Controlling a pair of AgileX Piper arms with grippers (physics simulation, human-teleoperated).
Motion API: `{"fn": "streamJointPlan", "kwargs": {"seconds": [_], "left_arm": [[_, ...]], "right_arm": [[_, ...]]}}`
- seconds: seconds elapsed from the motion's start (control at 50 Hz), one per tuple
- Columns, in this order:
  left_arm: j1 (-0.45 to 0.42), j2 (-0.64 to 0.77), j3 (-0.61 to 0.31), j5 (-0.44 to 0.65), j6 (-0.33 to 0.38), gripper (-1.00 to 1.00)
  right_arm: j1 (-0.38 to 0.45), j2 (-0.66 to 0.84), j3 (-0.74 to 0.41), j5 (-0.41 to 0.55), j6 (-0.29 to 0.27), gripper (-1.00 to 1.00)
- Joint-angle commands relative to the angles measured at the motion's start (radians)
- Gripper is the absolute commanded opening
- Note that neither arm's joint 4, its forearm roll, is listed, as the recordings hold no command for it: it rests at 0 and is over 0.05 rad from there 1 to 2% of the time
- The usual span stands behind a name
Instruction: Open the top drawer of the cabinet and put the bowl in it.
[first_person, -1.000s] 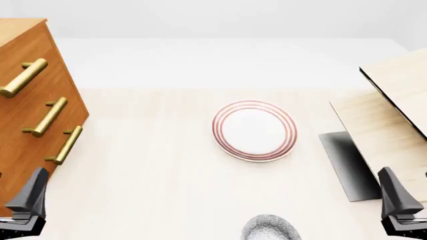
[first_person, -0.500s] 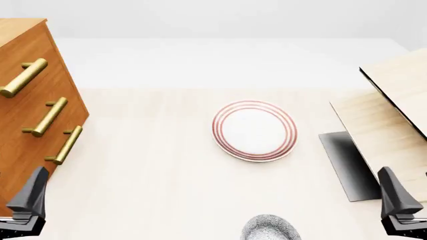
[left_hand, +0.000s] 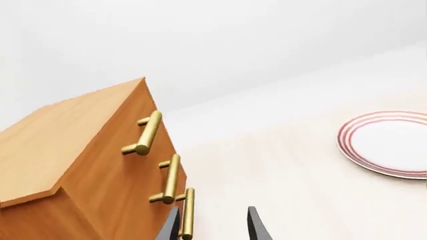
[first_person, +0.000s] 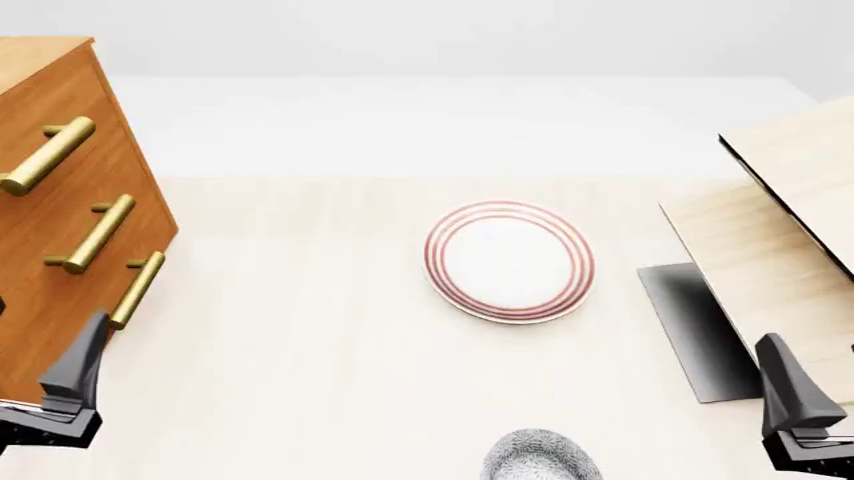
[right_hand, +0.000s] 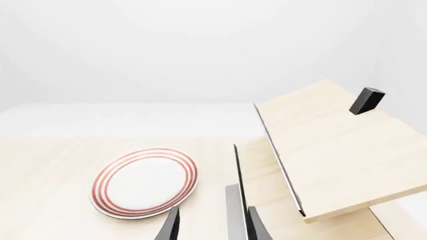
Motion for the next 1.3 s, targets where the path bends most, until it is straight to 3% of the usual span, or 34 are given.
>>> {"fn": "streamJointPlan", "kwargs": {"seconds": [0.02, 0.06, 0.12, 0.16, 0.2, 0.36, 0.46, 0.56, 0.86, 0.88, 1.02, 1.16, 1.3], "left_arm": [[-0.041, 0.190, -0.072, -0.060, 0.221, 1.00], [-0.036, 0.213, -0.073, -0.071, 0.263, 1.00], [-0.057, 0.215, -0.105, -0.049, 0.260, 1.00], [-0.042, 0.227, -0.103, -0.055, 0.331, 1.00], [-0.056, 0.242, -0.117, -0.057, 0.340, 1.00], [-0.036, 0.310, -0.101, -0.122, 0.526, 1.00], [-0.015, 0.322, -0.093, -0.146, 0.591, 1.00], [-0.002, 0.377, -0.071, -0.226, 0.700, 1.00], [0.015, 0.533, -0.094, -0.369, 0.894, 1.00], [0.026, 0.546, -0.075, -0.406, 0.939, 1.00], [0.024, 0.588, -0.107, -0.431, 0.995, 1.00], [0.043, 0.663, -0.090, -0.528, 1.092, 1.00], [0.058, 0.674, -0.099, -0.545, 1.126, 1.00]], "right_arm": [[0.000, -0.001, 0.000, 0.000, -0.001, 1.00], [0.000, -0.001, 0.000, 0.000, 0.000, 1.00], [0.000, -0.001, 0.000, 0.000, -0.001, 1.00], [0.000, -0.001, 0.000, 0.000, -0.001, 1.00], [0.000, -0.001, 0.000, 0.000, 0.000, 1.00], [0.000, -0.001, 0.000, 0.000, 0.000, 1.00], [0.000, -0.001, 0.000, 0.000, -0.001, 1.00], [-0.001, -0.001, 0.000, 0.000, 0.000, 1.00], [0.000, 0.000, 0.000, 0.000, -0.001, 1.00], [0.000, -0.001, 0.000, 0.000, -0.001, 1.00], [0.000, -0.001, 0.000, 0.000, 0.000, 1.00], [0.000, -0.001, 0.000, 0.000, 0.000, 1.00], [0.000, 0.000, 0.000, 0.000, 0.000, 1.00]]}}
